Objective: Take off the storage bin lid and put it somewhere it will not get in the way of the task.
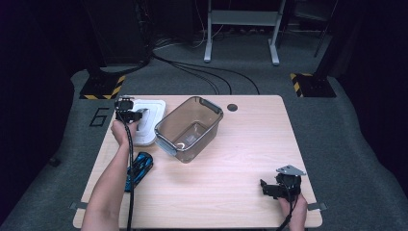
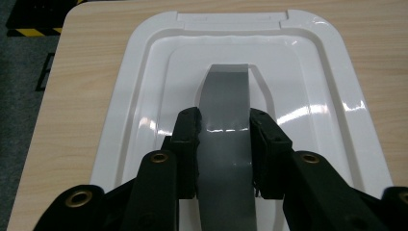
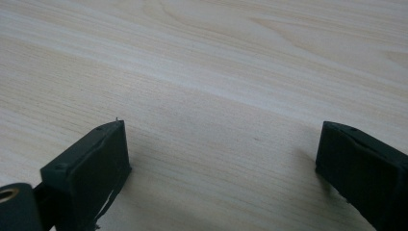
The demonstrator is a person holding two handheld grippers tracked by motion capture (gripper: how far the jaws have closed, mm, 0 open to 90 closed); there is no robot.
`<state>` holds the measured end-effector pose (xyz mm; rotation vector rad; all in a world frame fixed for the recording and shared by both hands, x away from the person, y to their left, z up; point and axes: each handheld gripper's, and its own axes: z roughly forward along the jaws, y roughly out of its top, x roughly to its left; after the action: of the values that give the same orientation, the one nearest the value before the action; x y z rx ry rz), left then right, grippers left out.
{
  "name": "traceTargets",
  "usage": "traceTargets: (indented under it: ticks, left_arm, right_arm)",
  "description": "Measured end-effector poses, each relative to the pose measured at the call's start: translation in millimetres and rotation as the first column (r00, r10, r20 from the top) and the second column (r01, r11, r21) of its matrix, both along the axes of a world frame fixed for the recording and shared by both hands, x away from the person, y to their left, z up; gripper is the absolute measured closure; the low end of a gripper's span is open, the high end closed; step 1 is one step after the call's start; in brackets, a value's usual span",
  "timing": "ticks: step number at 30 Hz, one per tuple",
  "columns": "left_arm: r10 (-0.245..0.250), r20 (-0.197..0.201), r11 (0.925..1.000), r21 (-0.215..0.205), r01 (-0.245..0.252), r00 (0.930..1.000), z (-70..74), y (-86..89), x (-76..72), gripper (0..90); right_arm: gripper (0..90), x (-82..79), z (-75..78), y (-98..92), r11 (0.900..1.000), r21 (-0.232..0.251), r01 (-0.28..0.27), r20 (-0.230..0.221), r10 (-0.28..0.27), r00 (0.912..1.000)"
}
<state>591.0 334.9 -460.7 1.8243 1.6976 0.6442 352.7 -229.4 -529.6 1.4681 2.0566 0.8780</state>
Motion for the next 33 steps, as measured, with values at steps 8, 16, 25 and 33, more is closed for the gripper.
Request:
traceTargets:
  ticks: [8, 16, 25, 33]
  left_arm:
    - [-0.001, -0.022, 1.0000, -0.005, 0.001, 0.9997, -10.9, -1.6, 1.3, 67.2]
    - [-0.015, -0.043, 0.9999, -0.010, 0.014, 0.9990, -20.9, -1.3, 0.1, 66.9]
    - [-0.055, -0.006, 0.9974, -0.046, 0.055, 0.9985, -17.0, 3.5, -4.7, 53.0]
    - [-0.105, 0.012, 0.9927, -0.059, 0.106, 0.9944, 0.4, 11.0, -21.1, 20.3]
  right_arm:
    - [3.6, 0.0, 0.0, 0.0, 1.000, 0.000, 0.000, 0.000, 0.000, 1.0000]
    - [3.6, 0.0, 0.0, 0.0, 1.000, 0.000, 0.000, 0.000, 0.000, 1.0000]
    - [3.6, 0.0, 0.0, 0.1, 1.000, 0.000, 0.000, 0.001, 0.000, 1.0000]
    - [3.6, 0.0, 0.0, 0.1, 1.000, 0.000, 0.001, 0.001, -0.001, 1.0000]
